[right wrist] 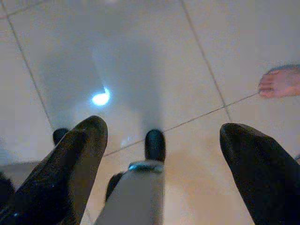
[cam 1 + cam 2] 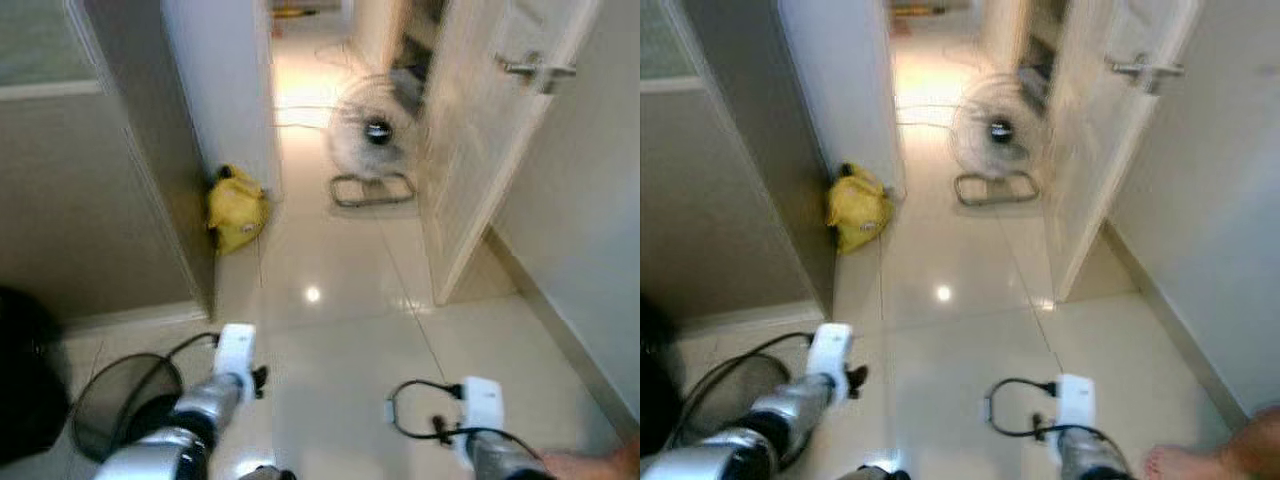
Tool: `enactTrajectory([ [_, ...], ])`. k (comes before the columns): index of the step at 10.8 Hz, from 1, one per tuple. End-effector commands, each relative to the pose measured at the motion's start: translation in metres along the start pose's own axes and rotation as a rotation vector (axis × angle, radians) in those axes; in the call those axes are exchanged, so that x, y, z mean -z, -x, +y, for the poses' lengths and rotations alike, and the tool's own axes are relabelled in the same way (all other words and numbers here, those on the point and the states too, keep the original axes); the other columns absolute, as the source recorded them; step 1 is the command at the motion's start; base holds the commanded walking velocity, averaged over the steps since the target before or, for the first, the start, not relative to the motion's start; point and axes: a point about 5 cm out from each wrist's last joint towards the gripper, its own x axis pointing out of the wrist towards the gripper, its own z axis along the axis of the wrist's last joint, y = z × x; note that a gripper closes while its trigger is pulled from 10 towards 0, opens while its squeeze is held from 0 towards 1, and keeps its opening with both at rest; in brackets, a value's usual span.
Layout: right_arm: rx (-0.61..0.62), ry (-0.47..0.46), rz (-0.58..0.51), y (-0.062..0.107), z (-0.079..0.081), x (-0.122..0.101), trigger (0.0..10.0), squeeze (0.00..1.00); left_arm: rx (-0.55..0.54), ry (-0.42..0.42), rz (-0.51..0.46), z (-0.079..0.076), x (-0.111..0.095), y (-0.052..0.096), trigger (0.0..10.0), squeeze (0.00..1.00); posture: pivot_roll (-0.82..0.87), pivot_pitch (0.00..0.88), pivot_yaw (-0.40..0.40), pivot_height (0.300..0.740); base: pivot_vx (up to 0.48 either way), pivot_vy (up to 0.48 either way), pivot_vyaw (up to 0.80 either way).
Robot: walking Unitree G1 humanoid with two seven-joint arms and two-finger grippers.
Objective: Clean up the room
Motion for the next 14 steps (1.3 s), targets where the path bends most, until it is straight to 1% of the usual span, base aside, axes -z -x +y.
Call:
enactTrajectory([
  [1,-0.002,0.002,-0.012,0.0,0.0,-0.002,10.0,0.0,-0.047,-0.059,-0.042,0.005,-0.004,0.0,10.0,0.0,-0.03,0.0,0.023,0.74,0.0,0.0,0.0],
  [2,-0.018,0.005,-0.025,0.0,0.005,-0.004,10.0,0.0,-0.036,-0.071,-0.058,0.005,-0.008,0.0,10.0,0.0,-0.02,0.0,0.018,0.74,0.0,0.0,0.0],
  [3,-0.045,0.021,-0.115,0.0,0.011,-0.021,10.0,0.0,0.026,0.138,-0.155,0.009,-0.033,0.001,10.0,0.0,0.0,0.0,0.003,0.74,0.0,0.0,0.0],
  [4,-0.026,0.012,-0.303,0.004,0.007,-0.057,10.0,0.0,0.066,0.108,-0.281,0.006,-0.059,0.004,10.0,0.0,0.02,0.0,0.001,0.74,0.0,0.0,0.0],
  [5,-0.046,0.021,-0.581,0.019,0.006,-0.102,10.0,0.0,0.102,0.101,-0.437,0.007,-0.091,0.01,10.0,0.0,0.03,0.0,0.001,0.74,0.0,0.0,0.0],
  [6,-0.038,0.038,-0.874,0.056,0.001,-0.135,10.0,0.0,0.115,0.05,-0.61,0.013,-0.121,0.025,10.0,0.0,0.03,0.0,-0.005,0.74,0.0,0.0,0.0],
  [7,-0.04,0.024,-1.005,0.086,0.001,-0.147,10.0,0.63,0.102,0.041,-0.764,0.02,-0.141,0.048,10.0,0.63,0.04,0.0,-0.007,0.74,0.0,0.0,0.0],
  [8,-0.063,-0.031,-1.123,0.112,0.001,-0.155,10.0,1.0,0.128,0.032,-0.927,0.023,-0.154,0.08,10.0,1.0,0.05,0.0,-0.011,0.74,0.0,0.0,0.0],
  [9,-0.068,-0.015,-1.11,0.106,0.008,-0.149,10.0,1.0,0.063,0.01,-0.887,0.027,-0.146,0.075,10.0,1.0,0.06,0.0,-0.014,0.74,0.0,0.0,0.0],
  [10,-0.054,-0.03,-1.014,0.092,0.016,-0.138,10.0,1.0,0.046,0.038,-0.812,0.027,-0.13,0.063,10.0,1.0,0.06,0.0,-0.005,0.74,0.0,0.0,0.0],
  [11,-0.074,-0.044,-0.981,0.091,0.022,-0.134,10.0,1.0,0.044,0.063,-0.799,0.025,-0.126,0.065,10.0,1.0,0.06,0.0,-0.007,0.74,0.0,0.0,0.0],
  [12,-0.109,-0.031,-0.952,0.09,0.029,-0.133,10.0,1.0,0.058,0.076,-0.771,0.022,-0.12,0.065,10.0,1.0,0.05,0.0,-0.008,0.74,0.0,0.0,0.0],
  [13,-0.125,-0.021,-0.942,0.088,0.029,-0.135,10.0,1.0,0.099,0.05,-0.804,0.017,-0.122,0.068,10.0,0.92,0.05,0.0,-0.009,0.74,0.0,0.0,0.77],
  [14,-0.127,-0.023,-0.932,0.087,0.03,-0.137,10.0,1.0,0.081,0.003,-0.826,0.016,-0.126,0.069,10.0,0.0,0.04,0.0,-0.009,0.74,0.0,0.0,0.75],
])
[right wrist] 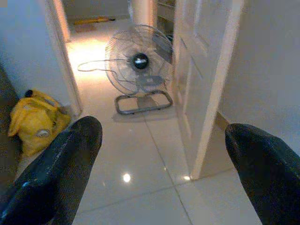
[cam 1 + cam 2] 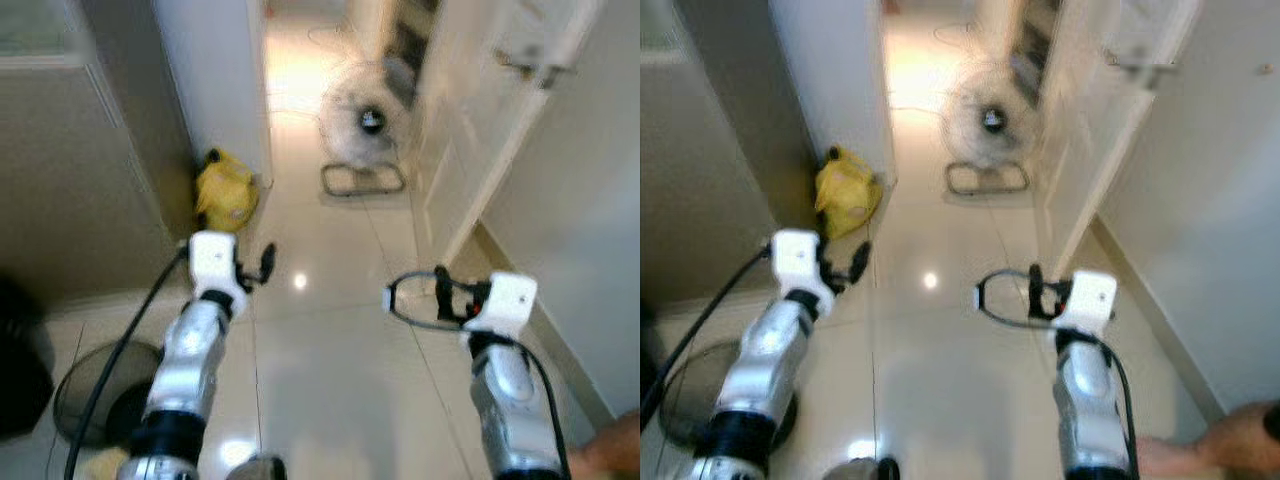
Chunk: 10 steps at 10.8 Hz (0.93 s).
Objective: Clean up the room
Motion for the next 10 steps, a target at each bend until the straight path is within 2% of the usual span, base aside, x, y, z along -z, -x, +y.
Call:
enactTrajectory([
  [1,-0.036,0.029,-0.002,-0.005,0.004,-0.002,10.0,1.0,0.014,-0.016,-0.017,-0.002,-0.008,-0.004,10.0,0.0,0.04,0.0,-0.007,0.74,0.0,-0.48,0.73],
  [2,-0.06,0.056,-0.016,-0.006,0.007,-0.004,10.0,1.0,0.002,-0.01,-0.007,-0.001,-0.007,-0.005,10.0,0.0,0.04,0.0,-0.005,0.74,0.0,-0.48,0.73],
  [3,-0.097,0.063,-0.028,-0.01,0.014,-0.005,10.0,1.0,-0.058,0.059,0.037,0.004,0.0,-0.006,10.0,0.0,0.03,0.0,-0.004,0.74,0.0,-0.48,0.7],
  [4,-0.094,0.028,-0.01,-0.012,0.014,-0.002,10.0,1.0,-0.149,0.186,0.119,0.007,0.02,-0.007,10.0,0.0,0.04,0.0,0.003,0.74,0.0,-0.48,0.68],
  [6,-0.094,0.011,0.028,-0.011,0.012,0.006,10.0,1.0,-0.136,0.128,0.129,-0.001,0.023,-0.008,10.0,0.0,0.04,0.0,0.002,0.74,0.0,-0.467,0.66],
  [8,-0.129,0.026,0.039,-0.012,0.015,0.009,10.0,1.0,-0.133,0.052,0.082,0.002,0.011,-0.015,10.0,0.0,0.04,0.0,0.007,0.74,0.0,0.0,0.66],
  [9,-0.186,0.058,0.026,-0.012,0.022,0.01,10.0,1.0,-0.154,0.045,0.075,0.007,0.008,-0.017,10.0,0.0,0.04,0.0,0.009,0.74,0.0,0.0,0.0],
  [10,-0.196,0.049,0.027,-0.012,0.025,0.009,10.0,0.0,-0.205,0.063,0.099,0.013,0.012,-0.017,10.0,0.0,0.04,0.0,0.014,0.74,0.45,0.0,0.0],
])
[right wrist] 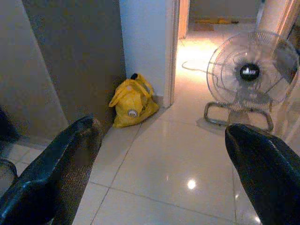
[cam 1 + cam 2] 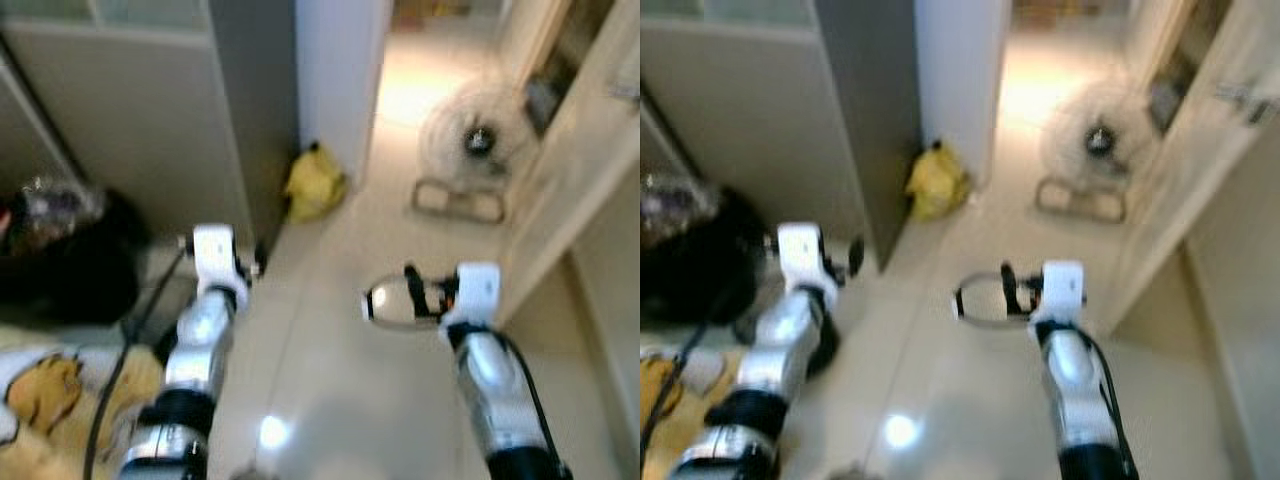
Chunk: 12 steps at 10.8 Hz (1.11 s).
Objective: Clean up the room
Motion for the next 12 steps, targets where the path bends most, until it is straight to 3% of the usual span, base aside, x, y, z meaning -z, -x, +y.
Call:
enactTrajectory([
  [1,-0.02,0.001,-0.021,-0.001,0.006,-0.003,10.0,0.0,-0.032,0.009,-0.013,0.007,-0.006,-0.003,10.0,0.0,0.04,0.0,0.015,0.74,0.454,0.0,0.0],
  [3,0.021,-0.02,0.009,0.0,0.0,0.005,10.0,0.0,-0.004,-0.002,-0.032,0.004,-0.007,-0.004,10.0,0.0,0.04,0.0,0.014,0.74,0.463,0.0,0.47],
  [6,0.061,-0.034,-0.004,-0.005,-0.013,-0.001,10.0,0.0,0.047,-0.024,-0.034,-0.008,-0.005,-0.005,10.0,0.0,0.04,0.0,0.008,0.74,0.266,0.0,0.44],
  [7,0.053,-0.057,-0.018,-0.007,-0.011,-0.004,10.0,0.03,0.061,0.016,-0.068,-0.007,-0.012,-0.005,10.0,0.0,0.04,0.0,0.012,0.74,0.0,0.0,0.44],
  [8,0.035,-0.069,-0.021,-0.008,-0.008,-0.004,10.0,0.11,0.041,-0.007,-0.09,0.0,-0.015,-0.003,10.0,0.0,0.05,0.0,0.009,0.74,0.0,0.0,0.43],
  [10,0.02,-0.084,-0.017,-0.01,-0.006,-0.004,10.0,0.13,0.025,-0.033,-0.1,0.004,-0.017,-0.006,10.0,0.0,0.07,0.0,-0.011,0.74,0.0,0.0,0.43],
  [12,-0.034,-0.112,-0.029,-0.016,0.002,-0.008,10.0,0.15,0.02,-0.004,-0.088,0.001,-0.016,-0.007,10.0,0.0,0.08,0.0,-0.016,0.74,-0.129,0.42,0.43],
])
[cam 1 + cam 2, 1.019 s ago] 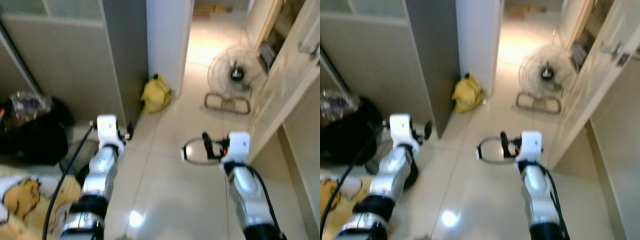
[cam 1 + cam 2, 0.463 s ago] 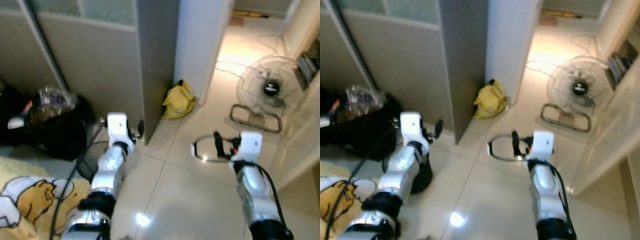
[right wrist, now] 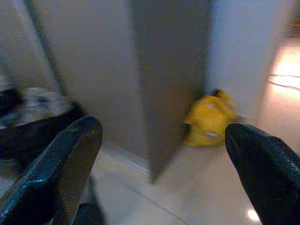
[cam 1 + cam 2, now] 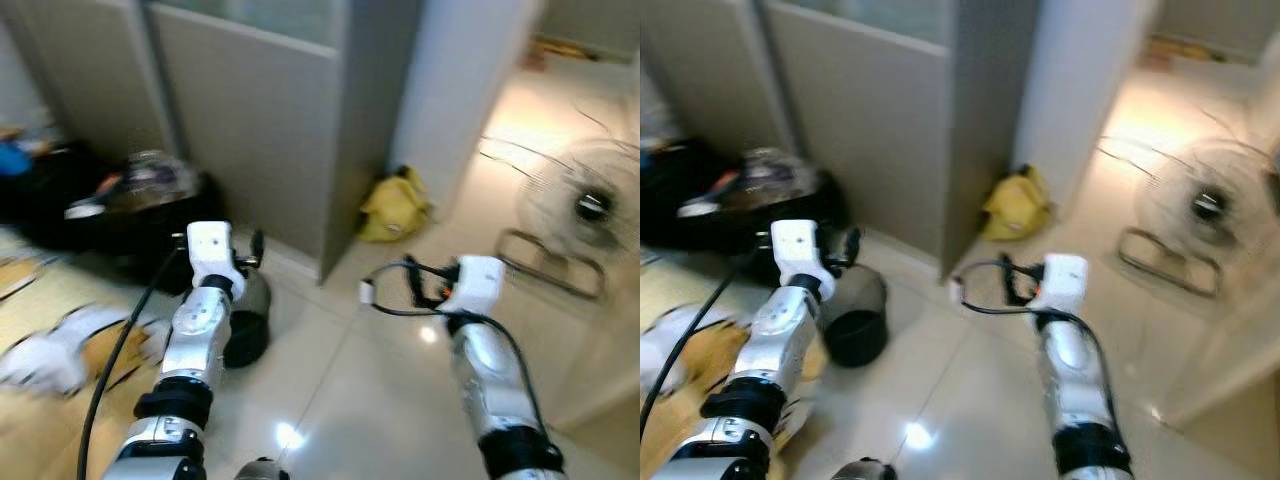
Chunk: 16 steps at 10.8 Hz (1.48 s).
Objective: Clean up the room
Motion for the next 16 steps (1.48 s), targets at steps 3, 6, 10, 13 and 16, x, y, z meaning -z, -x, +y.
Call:
enactTrajectory([
  [3,-0.016,-0.031,0.006,-0.001,0.001,0.002,10.0,0.13,0.039,-0.104,0.02,-0.012,0.005,0.001,10.0,0.0,0.08,0.0,-0.021,0.74,-0.09,0.288,0.43],
  [6,-0.022,0.018,0.031,0.003,-0.006,0.005,10.0,0.0,0.072,-0.137,0.011,-0.018,0.005,0.0,10.0,0.0,0.07,0.0,-0.028,0.74,0.0,-0.16,0.3],
  [10,-0.028,0.01,0.004,-0.001,-0.004,-0.002,10.0,0.0,-0.046,-0.156,-0.038,-0.005,-0.002,0.008,10.0,0.0,0.07,0.0,-0.003,0.74,0.0,-0.48,0.39],
  [13,-0.087,0.014,0.013,-0.003,-0.001,-0.002,10.0,0.0,-0.013,-0.203,-0.049,0.002,-0.008,0.007,10.0,0.0,0.1,0.0,-0.014,0.74,0.0,-0.32,0.47],
  [16,-0.091,0.023,0.023,-0.006,-0.005,-0.002,10.0,0.0,0.02,-0.168,-0.107,-0.01,-0.022,0.002,10.0,0.0,0.1,0.0,-0.021,0.74,0.0,-0.14,0.47],
])
